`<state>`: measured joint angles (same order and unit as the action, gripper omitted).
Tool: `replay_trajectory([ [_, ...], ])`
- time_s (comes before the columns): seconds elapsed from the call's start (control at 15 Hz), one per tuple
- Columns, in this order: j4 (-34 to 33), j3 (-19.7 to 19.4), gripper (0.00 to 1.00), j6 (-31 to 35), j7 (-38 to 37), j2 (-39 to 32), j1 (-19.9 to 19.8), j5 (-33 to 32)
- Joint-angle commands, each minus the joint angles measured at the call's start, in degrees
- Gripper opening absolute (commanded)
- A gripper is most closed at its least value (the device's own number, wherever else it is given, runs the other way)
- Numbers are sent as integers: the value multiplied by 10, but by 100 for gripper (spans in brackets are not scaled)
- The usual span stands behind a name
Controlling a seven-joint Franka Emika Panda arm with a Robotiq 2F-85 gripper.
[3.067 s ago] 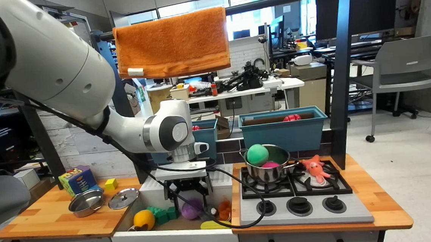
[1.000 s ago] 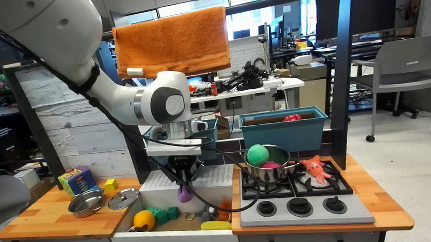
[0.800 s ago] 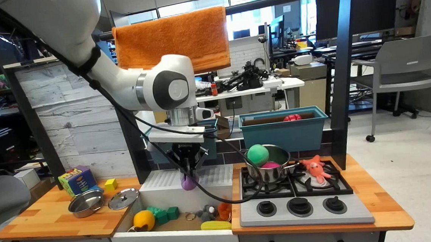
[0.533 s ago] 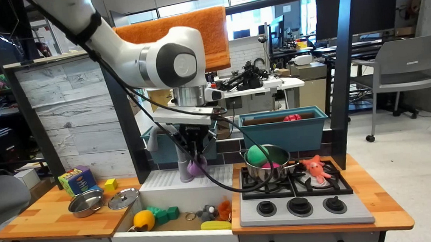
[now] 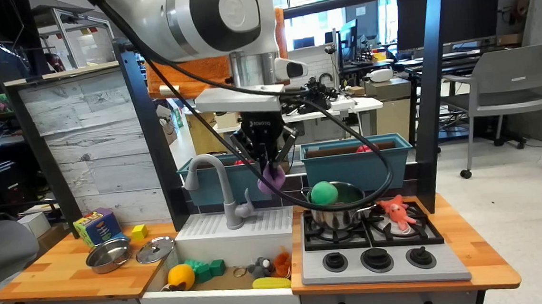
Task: Pick the purple object and put it in the pot on the stove
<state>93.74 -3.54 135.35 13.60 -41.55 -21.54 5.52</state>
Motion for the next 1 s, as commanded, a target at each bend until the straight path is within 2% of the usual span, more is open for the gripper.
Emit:
replay_trajectory([
  [0.0, -2, -4, 4, 57, -22, 15, -7, 34],
  [0.4, -98, -26, 4, 34, -129, -38, -12, 72],
  [0.93, -219, -58, 4, -14, -274, -120, -17, 80],
])
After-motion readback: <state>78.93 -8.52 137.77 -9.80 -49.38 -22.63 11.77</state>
